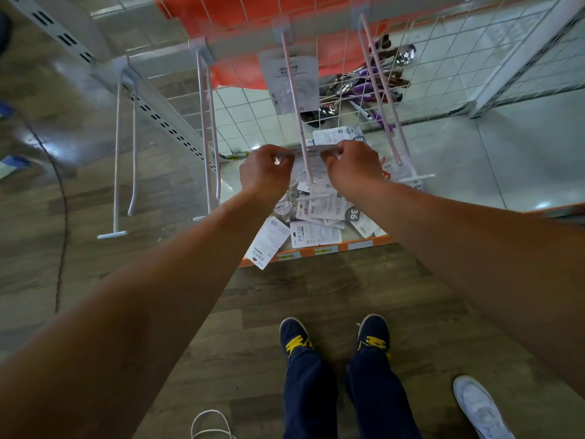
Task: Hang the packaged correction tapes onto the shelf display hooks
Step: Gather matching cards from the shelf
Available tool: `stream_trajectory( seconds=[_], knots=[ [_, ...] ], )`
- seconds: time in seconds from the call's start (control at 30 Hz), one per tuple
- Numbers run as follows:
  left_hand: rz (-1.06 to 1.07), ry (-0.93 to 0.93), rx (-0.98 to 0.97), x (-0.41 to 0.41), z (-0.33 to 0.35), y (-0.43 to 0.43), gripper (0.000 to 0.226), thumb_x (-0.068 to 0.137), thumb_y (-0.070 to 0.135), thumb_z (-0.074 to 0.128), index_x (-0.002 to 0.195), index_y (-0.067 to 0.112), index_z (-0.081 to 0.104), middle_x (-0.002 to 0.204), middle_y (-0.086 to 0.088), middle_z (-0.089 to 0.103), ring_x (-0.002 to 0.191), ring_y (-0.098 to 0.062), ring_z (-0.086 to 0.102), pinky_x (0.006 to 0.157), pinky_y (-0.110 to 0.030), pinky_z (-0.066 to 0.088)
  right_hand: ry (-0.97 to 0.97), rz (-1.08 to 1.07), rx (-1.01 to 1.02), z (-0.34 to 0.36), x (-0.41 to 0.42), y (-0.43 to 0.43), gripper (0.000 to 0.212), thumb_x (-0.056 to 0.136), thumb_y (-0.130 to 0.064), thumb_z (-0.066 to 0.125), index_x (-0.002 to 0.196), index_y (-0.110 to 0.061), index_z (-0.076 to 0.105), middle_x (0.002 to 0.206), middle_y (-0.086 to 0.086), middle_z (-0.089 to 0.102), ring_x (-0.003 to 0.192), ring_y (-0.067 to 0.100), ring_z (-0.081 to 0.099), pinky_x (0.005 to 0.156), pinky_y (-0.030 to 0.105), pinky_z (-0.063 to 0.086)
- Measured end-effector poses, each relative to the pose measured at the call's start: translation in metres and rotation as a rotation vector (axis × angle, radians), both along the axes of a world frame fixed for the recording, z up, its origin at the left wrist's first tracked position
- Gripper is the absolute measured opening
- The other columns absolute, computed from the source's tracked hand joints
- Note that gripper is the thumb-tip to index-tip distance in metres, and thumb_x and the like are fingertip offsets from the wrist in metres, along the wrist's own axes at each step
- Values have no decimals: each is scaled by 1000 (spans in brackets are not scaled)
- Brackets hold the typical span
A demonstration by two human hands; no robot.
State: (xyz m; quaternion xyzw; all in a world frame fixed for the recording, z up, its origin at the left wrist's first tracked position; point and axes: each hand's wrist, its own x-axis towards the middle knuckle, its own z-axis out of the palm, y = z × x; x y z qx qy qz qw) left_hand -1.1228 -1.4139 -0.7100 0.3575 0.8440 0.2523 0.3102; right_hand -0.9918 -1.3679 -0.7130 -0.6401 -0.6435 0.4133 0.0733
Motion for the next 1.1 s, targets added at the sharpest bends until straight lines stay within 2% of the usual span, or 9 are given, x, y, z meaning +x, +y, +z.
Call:
stream_trajectory(
  seconds=[0.1, 0.27, 0.37, 0.47, 0.6, 0.73, 0.9, 1.0, 1.1],
  knots=[
    [82, -69, 7, -3, -2, 16, 16, 91, 31, 63, 102, 22, 70, 106, -4, 71, 101, -24, 65, 90, -36, 53, 49, -89, -5, 2, -13, 10, 37, 97, -35, 50, 122, -9, 57, 119, 11, 61, 108, 31, 57, 91, 35, 47],
    [118, -137, 30, -14, -2, 40, 13, 91, 30, 63, 97, 20, 69, 91, -8, 71, 83, -24, 66, 78, -34, 56, 138, -189, -32, 3, -30, 30, 33, 95, -31, 53, 120, -10, 60, 117, 9, 63, 105, 28, 60, 91, 35, 49],
    [142, -176, 45, -21, -2, 57, 10, 91, 26, 65, 94, 16, 67, 70, 0, 61, 60, -14, 57, 56, -24, 51, 143, -219, -23, 6, -38, 45, 34, 96, -30, 50, 118, -5, 60, 118, 13, 63, 106, 29, 60, 84, 32, 50],
    [133, -160, 40, -28, -1, 74, 13, 90, 27, 65, 82, 17, 65, 67, 0, 58, 51, -10, 50, 44, -19, 40, 157, -217, -15, 7, -46, 62, 37, 97, -32, 49, 118, -4, 61, 116, 13, 65, 100, 27, 62, 69, 26, 45],
    [147, -153, 74, -34, -3, 94, 30, 87, 33, 69, 64, 19, 56, 63, -2, 56, 51, -14, 47, 47, -20, 37, 194, -199, -14, 8, -52, 81, 36, 98, -35, 47, 115, -6, 59, 108, 10, 65, 88, 23, 62, 59, 25, 42],
    [139, -120, 89, -39, 2, 110, 31, 88, 33, 68, 66, 16, 55, 63, -2, 56, 47, -11, 45, 44, -18, 32, 245, -192, -83, 12, -58, 94, 37, 98, -37, 42, 117, -8, 56, 87, 4, 58, 60, 14, 51, 44, 24, 34],
    [129, -70, 82, -41, 9, 118, 39, 88, 34, 67, 57, 16, 50, 51, 2, 48, 38, -10, 38, 41, -16, 30, 322, -232, -82, 12, -67, 105, 24, 91, -37, 48, 98, -15, 56, 85, 6, 50, 67, 22, 48, 45, 23, 29],
    [91, -78, 61, -37, 17, 117, 12, 92, 24, 62, 96, 13, 67, 73, 2, 61, 44, -6, 43, 38, -16, 35, 330, -238, -80, 10, -72, 108, 18, 95, -31, 41, 97, -14, 47, 93, 8, 46, 82, 24, 46, 50, 25, 30],
    [78, -76, 66, -34, 17, 114, 47, 92, 15, 59, 137, 20, 47, 100, 1, 57, 65, -8, 50, 41, -16, 37, 256, -188, -40, 17, -70, 97, 38, 98, -25, 41, 129, -4, 43, 116, 11, 53, 103, 27, 53, 73, 31, 41]
  ],
)
